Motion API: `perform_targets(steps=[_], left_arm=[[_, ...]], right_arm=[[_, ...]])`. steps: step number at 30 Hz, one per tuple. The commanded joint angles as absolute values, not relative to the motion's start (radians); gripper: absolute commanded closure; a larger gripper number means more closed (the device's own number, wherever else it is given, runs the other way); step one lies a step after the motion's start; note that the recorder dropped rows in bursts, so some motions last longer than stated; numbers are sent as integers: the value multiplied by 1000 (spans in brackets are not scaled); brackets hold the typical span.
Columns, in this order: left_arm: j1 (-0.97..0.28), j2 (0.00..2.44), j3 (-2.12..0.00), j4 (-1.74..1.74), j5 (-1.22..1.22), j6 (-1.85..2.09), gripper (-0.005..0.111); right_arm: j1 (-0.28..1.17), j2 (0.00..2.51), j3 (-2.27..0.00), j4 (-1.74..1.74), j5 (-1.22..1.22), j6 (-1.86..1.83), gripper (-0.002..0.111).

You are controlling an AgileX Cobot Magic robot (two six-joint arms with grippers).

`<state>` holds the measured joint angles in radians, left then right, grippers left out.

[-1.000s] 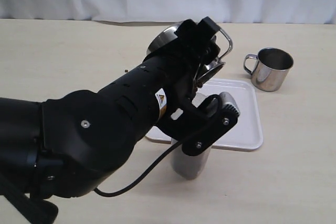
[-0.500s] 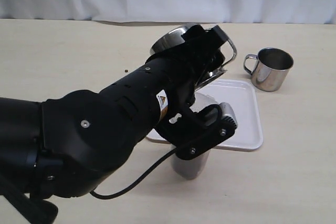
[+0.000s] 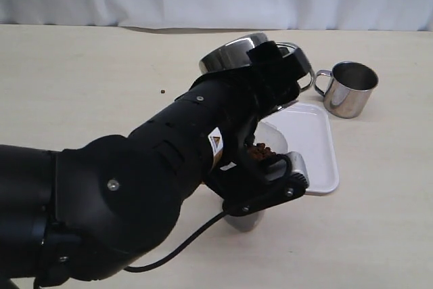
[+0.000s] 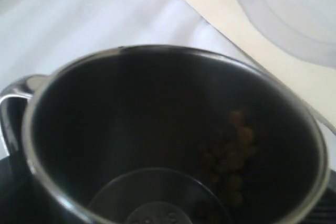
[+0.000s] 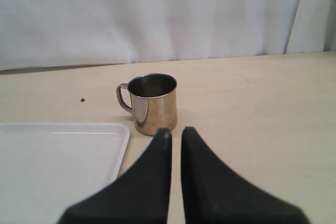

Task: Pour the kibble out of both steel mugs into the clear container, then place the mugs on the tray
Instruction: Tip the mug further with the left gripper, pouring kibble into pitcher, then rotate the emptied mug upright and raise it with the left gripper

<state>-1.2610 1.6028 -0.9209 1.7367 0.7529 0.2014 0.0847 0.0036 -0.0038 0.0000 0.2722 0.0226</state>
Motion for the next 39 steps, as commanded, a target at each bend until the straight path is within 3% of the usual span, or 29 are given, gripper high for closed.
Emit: perform_targets(steps=[1,6,20,26,35,39], left_arm=[[-1297,1598,-932,1744,795,232,107],[-1350,1598,-932,1744,881,258,107],[-1352,1598,-932,1744,983,265,107],[-1352,1617,-932,1744,831,264,107],[-1352,1647,-932,1744,909,253,107],[-1330,1647,-934,1744,958,22,107]], right_arm=[[83,0,0,0,275,14,103],[83,0,0,0,275,14,103],[83,0,0,0,275,14,103],[83,0,0,0,275,14,103],[83,0,0,0,275,14,103],[83,0,0,0,275,14,103]])
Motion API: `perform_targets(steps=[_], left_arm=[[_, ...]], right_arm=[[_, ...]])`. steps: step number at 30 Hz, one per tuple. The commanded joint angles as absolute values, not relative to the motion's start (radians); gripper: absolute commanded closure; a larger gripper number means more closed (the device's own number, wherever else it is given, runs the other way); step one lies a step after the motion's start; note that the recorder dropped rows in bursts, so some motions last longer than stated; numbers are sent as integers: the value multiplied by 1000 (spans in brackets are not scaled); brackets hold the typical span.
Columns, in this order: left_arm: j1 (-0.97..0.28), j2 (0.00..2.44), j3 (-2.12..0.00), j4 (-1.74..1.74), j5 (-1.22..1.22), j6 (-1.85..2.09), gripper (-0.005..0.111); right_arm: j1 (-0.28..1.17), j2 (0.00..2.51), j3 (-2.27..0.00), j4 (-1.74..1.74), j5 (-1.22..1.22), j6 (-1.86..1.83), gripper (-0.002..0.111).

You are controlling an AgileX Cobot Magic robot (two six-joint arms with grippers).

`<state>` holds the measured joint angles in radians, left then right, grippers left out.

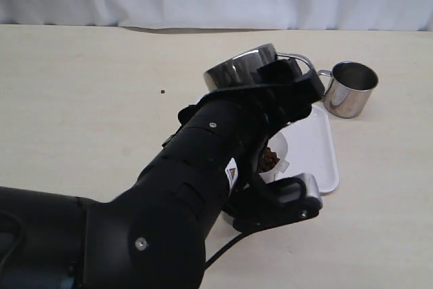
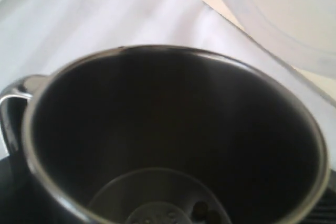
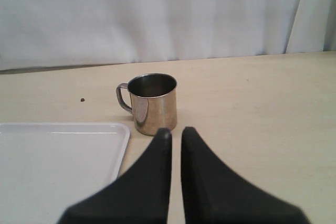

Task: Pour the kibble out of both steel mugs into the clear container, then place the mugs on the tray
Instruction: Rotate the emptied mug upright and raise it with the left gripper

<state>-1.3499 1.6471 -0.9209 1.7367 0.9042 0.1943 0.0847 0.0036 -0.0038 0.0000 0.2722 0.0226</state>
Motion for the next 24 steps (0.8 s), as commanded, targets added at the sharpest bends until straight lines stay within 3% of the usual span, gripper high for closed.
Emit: perform_targets(steps=[1,7,14,18,24], left_arm=[[-1306,1647,-934,1744,960,-84,107],[-1105,1647,-934,1744,831,-378,107],[-817,1647,-934,1744,232,-756,107],[-588,1647,-934,1744,-65,-1032,107],[-451,1662,-934,1568,-363,-986,107]], right_arm=[[83,0,0,0,275,14,103],[83,0,0,0,275,14,103],[83,0,0,0,275,14,103],[83,0,0,0,275,14,103],[83,0,0,0,275,14,103]])
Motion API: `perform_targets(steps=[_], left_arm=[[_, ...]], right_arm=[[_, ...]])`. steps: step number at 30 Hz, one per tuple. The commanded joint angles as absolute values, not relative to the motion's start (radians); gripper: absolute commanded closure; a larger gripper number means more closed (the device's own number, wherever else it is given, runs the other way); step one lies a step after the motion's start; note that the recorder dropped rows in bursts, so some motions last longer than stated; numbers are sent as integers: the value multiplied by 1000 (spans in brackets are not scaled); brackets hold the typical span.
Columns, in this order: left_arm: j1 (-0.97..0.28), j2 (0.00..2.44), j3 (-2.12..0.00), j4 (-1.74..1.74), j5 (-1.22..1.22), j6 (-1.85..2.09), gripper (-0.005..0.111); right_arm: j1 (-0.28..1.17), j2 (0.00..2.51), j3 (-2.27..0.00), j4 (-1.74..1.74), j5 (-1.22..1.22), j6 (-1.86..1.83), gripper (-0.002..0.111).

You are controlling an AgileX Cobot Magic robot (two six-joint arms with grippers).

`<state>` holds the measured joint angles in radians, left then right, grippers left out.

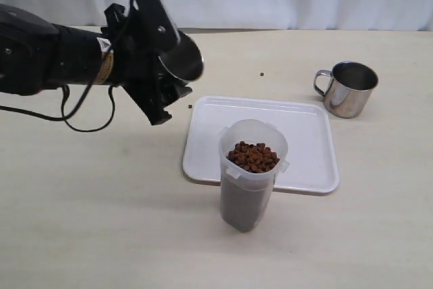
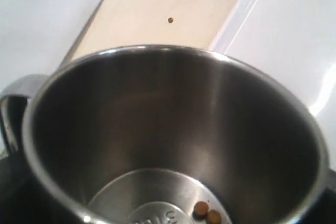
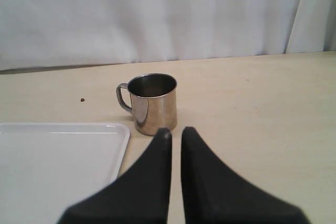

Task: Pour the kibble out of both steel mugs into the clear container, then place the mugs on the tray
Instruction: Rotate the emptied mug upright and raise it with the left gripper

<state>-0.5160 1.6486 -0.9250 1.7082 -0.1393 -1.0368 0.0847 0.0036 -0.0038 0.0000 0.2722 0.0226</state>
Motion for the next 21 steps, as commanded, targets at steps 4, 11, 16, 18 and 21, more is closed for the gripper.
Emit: perform_targets(steps=[4,11,16,18,21], left_arm=[[-410,1743,-934,1278,-628,-761,107],[-407,1971,-934,785,-899,-539,107],[-407,2078,-947,699,-933,-516,107],[-409,2107,-971,715,-924,-516,107],[-420,2141,-1003,738,-911,-516,107]], right_arm=[[83,0,0,0,275,14,103],[83,0,0,0,275,14,103],[83,0,0,0,275,14,103],[83,0,0,0,275,14,103],[83,0,0,0,275,14,103]])
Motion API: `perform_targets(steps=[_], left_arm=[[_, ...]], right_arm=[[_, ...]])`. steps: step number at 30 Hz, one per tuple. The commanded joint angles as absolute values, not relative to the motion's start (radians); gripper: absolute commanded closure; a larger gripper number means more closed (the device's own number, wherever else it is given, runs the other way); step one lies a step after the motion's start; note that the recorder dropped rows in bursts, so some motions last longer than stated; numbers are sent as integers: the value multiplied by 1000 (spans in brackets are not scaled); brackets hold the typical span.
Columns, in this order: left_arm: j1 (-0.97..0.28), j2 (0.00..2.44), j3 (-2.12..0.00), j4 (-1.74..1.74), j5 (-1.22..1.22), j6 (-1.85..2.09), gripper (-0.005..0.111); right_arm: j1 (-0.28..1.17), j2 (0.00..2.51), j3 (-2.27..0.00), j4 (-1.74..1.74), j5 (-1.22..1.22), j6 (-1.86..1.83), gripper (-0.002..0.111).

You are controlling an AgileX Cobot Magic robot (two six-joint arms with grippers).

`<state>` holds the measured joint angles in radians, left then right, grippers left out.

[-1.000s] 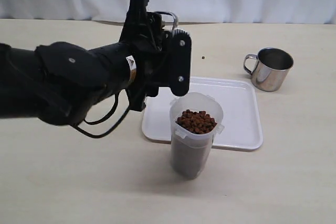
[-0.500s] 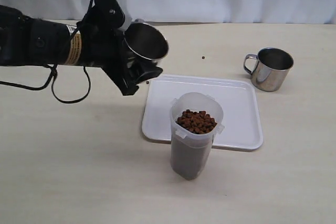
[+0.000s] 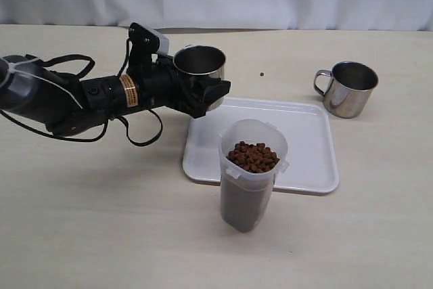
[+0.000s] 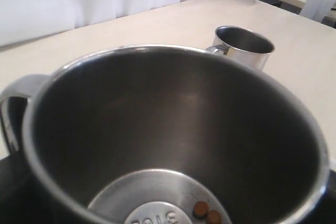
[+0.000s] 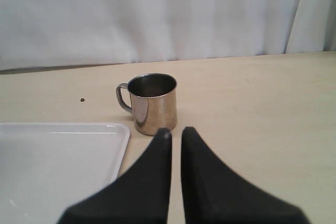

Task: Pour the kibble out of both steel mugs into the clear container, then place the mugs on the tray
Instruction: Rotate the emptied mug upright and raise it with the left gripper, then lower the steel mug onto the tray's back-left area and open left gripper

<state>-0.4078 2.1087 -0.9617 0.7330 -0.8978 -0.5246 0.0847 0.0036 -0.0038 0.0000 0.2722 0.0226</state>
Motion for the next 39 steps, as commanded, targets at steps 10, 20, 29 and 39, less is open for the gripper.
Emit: perform_targets(steps=[10,20,29,39], left_arm=[[-502,2218,-1122,774,-712,-516,107],[-511,2264,-1131,773,-664,-516,107],[-512,2288,-1131,773,-695,-520,98],[-512,2286,-1131,770,-720,-520,52]], right_arm=[[83,0,0,0,275,14,103],[83,0,0,0,275,14,103],[83,0,0,0,275,14,103],[83,0,0,0,275,14,103]])
